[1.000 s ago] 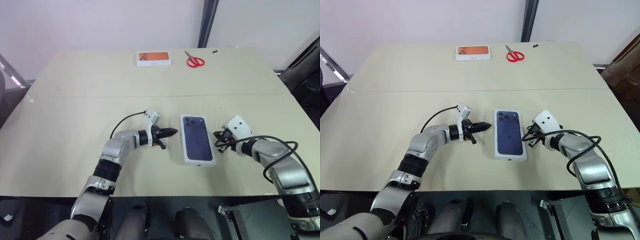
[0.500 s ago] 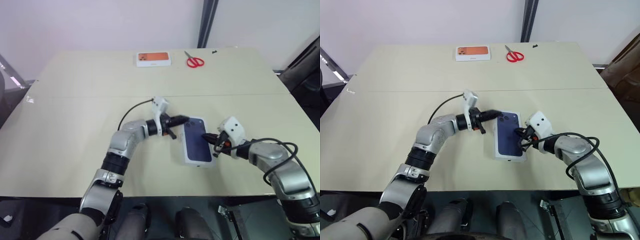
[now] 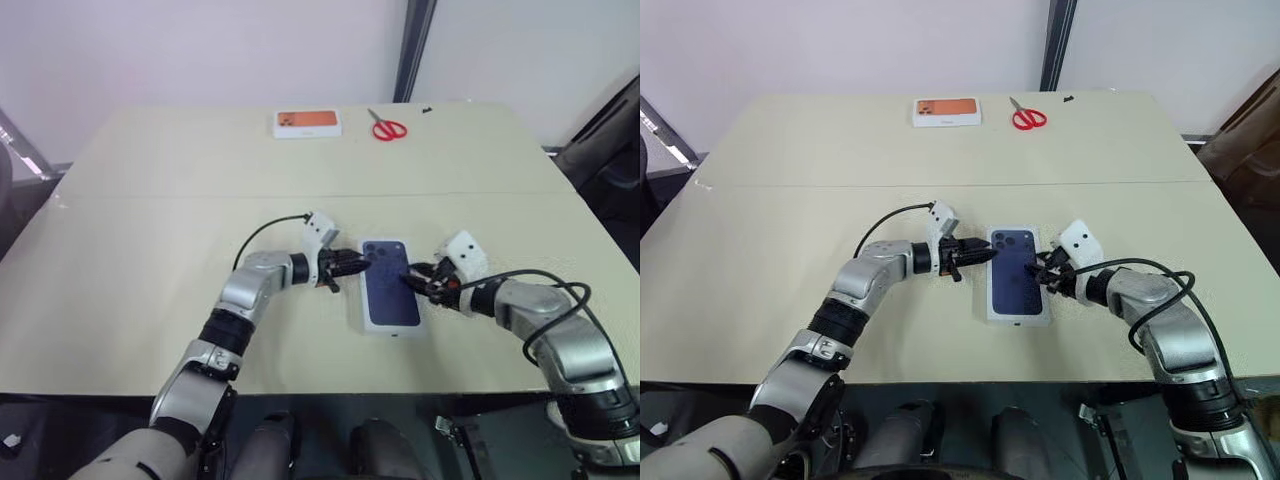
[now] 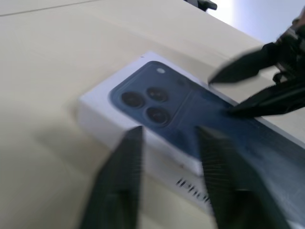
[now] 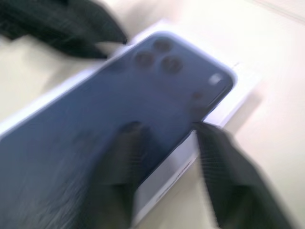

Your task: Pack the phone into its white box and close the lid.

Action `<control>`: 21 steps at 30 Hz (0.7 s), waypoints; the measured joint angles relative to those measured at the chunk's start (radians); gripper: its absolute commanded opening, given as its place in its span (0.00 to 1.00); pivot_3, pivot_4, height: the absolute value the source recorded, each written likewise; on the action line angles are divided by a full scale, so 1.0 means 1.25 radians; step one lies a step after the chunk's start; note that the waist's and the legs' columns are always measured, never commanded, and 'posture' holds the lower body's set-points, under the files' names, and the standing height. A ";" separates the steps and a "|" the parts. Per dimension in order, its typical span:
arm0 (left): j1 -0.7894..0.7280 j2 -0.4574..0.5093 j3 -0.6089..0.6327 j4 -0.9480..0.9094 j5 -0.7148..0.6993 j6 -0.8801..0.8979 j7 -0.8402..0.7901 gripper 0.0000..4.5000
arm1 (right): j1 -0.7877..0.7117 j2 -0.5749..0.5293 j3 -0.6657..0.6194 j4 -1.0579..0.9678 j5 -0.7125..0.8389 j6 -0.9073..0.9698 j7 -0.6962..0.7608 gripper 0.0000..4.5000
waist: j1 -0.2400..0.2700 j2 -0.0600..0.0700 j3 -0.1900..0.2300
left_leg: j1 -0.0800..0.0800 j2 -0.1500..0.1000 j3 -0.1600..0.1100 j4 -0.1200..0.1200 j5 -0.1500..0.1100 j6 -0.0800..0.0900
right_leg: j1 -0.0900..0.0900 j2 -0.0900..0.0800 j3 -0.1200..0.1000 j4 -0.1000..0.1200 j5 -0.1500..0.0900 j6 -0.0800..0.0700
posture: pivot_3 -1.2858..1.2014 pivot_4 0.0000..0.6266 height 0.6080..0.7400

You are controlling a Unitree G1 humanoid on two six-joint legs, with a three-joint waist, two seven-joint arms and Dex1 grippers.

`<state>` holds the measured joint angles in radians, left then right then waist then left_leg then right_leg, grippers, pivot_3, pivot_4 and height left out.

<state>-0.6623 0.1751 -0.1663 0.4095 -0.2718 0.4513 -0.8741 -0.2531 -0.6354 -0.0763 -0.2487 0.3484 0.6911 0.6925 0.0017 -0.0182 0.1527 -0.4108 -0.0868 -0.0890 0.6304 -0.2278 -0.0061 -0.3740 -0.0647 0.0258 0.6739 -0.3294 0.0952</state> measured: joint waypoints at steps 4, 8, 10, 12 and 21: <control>0.029 0.097 0.044 -0.047 -0.011 -0.006 -0.041 0.99 | -0.020 -0.015 -0.050 0.014 0.014 -0.019 0.006 0.99 | 0.000 0.000 0.000 | 0.000 0.000 0.000 0.000 0.000 0.000 | 0.000 0.000 0.000 0.000 0.000 0.000 | 0.52 0.24 0.95; 0.095 0.177 0.087 -0.108 -0.026 -0.020 -0.075 0.99 | 0.009 -0.038 -0.049 0.025 0.008 -0.058 0.034 0.99 | 0.003 0.001 0.001 | 0.000 0.000 0.000 0.000 0.000 0.000 | 0.000 -0.001 0.000 -0.001 0.000 0.000 | 0.52 0.24 0.95; 0.126 0.206 0.105 -0.134 -0.044 -0.014 -0.091 0.99 | 0.028 -0.048 -0.058 0.027 0.014 -0.074 0.053 0.99 | 0.007 0.001 0.001 | 0.000 0.000 0.000 0.000 0.000 0.000 | 0.000 -0.001 0.000 -0.001 0.000 0.000 | 0.52 0.24 0.95; 0.168 0.246 0.135 -0.178 -0.070 -0.011 -0.108 0.99 | 0.067 -0.071 -0.074 0.024 0.016 -0.098 0.077 0.99 | 0.008 0.001 0.001 | 0.000 0.000 0.000 -0.001 0.000 0.001 | 0.001 -0.001 0.000 -0.002 0.000 0.000 | 0.52 0.24 0.95; 0.346 0.391 0.245 -0.259 -0.107 -0.021 -0.139 0.99 | 0.221 -0.127 -0.118 0.006 0.013 -0.208 0.160 0.99 | 0.006 0.003 0.002 | 0.000 0.000 0.000 -0.002 -0.001 0.001 | 0.001 -0.001 0.000 -0.003 0.000 0.000 | 0.52 0.24 0.95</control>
<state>-0.2303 0.6633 0.1401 0.0856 -0.4054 0.4252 -1.0475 0.0232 -0.7946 -0.2236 -0.2411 0.3645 0.4306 0.8923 0.0096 -0.0142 0.1553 -0.4110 -0.0864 -0.0888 0.6282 -0.2289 -0.0049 -0.3731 -0.0663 0.0258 0.6706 -0.3294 0.0946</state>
